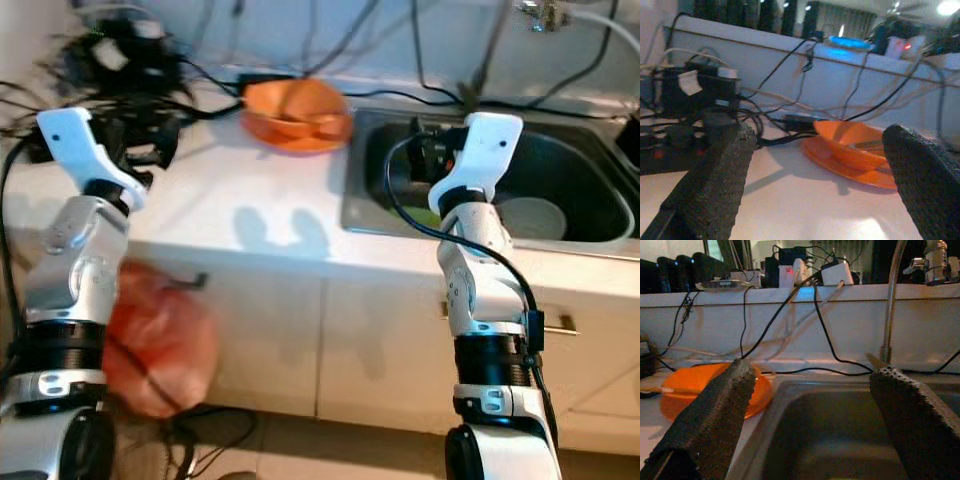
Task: Kitchen organization
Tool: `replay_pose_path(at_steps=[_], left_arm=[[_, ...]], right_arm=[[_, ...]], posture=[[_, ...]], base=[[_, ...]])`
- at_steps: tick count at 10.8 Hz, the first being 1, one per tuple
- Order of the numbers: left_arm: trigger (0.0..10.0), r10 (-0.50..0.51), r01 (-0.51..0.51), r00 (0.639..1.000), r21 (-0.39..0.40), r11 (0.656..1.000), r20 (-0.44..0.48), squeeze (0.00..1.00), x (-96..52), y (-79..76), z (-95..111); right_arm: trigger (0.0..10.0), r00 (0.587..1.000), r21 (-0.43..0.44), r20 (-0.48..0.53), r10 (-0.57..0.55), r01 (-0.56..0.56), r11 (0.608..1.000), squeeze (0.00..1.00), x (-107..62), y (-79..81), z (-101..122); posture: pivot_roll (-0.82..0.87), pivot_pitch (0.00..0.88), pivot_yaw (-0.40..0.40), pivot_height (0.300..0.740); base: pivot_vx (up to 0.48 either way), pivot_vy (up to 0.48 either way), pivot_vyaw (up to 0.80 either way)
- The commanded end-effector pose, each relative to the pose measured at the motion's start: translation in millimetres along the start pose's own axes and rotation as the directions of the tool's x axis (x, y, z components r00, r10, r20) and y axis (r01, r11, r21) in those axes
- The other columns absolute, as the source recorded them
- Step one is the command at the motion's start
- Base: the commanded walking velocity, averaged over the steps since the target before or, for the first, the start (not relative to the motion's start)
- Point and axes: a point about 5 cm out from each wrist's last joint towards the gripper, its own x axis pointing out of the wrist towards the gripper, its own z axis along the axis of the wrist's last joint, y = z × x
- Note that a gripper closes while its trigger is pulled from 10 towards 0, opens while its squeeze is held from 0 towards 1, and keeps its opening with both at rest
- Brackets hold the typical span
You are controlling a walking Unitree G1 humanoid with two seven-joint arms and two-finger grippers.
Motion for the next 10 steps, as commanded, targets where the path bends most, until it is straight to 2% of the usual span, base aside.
replay_pose_path(at_steps=[1, 4, 5, 9, 10], left_arm=[[10.0, -0.049, 0.049, 0.998, -0.005, 0.999, 0.032, 0.0, 2.1, -11.3, 6], [10.0, -0.073, 0.074, 0.997, -0.032, 0.997, 0.035, 0.0, 0.3, -17.6, 3], [10.0, -0.081, 0.082, 0.997, -0.039, 0.996, 0.019, 0.0, -5.7, -20.2, -4], [10.0, -0.055, 0.054, 0.998, -0.052, 0.997, -0.032, 0.0, -21.8, -16.0, -18], [10.0, -0.031, 0.028, 0.998, -0.059, 0.998, -0.046, 0.0, -26.1, -13.4, -20]], right_arm=[[10.0, 1.0, -0.015, -0.008, -0.001, 0.001, 1.0, 0.0, -0.5, -0.7, -1], [10.0, 1.0, -0.044, 0.003, 0.026, -0.026, 0.999, 0.0, -3.2, 3.8, -1], [10.0, 1.0, -0.05, -0.008, 0.024, -0.025, 0.998, 0.0, -5.4, 1.8, -3], [10.0, 0.998, -0.042, -0.036, 0.044, -0.046, 0.998, 0.0, -8.4, 5.9, -11], [10.0, 0.997, -0.067, -0.059, 0.04, -0.044, 0.997, 0.0, -8.4, 8.8, -15]], posture=[[0.12, 0.0, -0.003, 0.74], [0.11, 0.0, -0.009, 0.74], [0.11, 0.0, -0.01, 0.74], [0.13, 0.0, -0.013, 0.74], [0.13, 0.0, -0.017, 0.74]], base=[[0.382, 0.0, 0.0], [0.48, 0.0, 0.0], [0.48, 0.0, 0.0], [0.48, 0.0, 0.0], [0.0, 0.0, 0.0]])
